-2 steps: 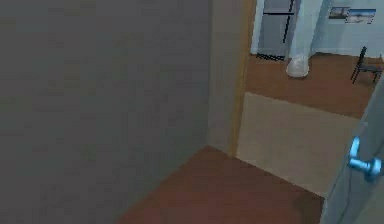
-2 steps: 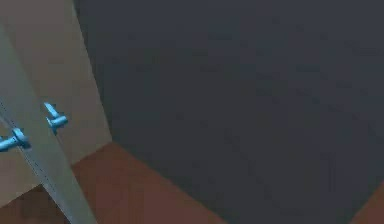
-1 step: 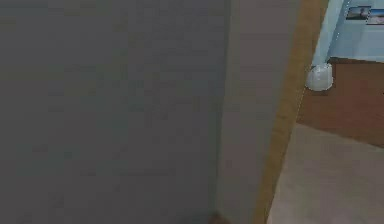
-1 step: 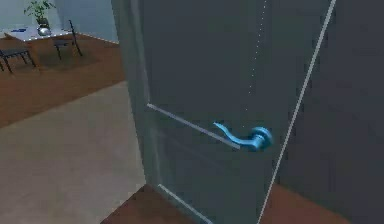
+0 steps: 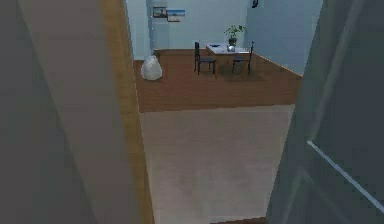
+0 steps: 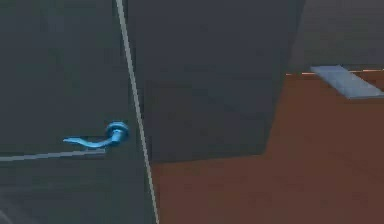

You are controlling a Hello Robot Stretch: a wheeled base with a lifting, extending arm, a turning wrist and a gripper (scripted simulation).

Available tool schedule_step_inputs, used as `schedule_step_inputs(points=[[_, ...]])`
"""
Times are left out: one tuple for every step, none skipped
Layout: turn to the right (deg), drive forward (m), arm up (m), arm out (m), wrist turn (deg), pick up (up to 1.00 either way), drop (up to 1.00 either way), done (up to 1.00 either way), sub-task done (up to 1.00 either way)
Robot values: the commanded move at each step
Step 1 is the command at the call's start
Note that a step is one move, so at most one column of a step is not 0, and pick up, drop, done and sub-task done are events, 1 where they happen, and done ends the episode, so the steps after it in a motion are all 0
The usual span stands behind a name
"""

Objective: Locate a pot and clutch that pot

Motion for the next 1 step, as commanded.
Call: schedule_step_inputs(points=[[0.0,1.0,0.0,0.0,0.0,0.0,0.0,0.0,0.0]])
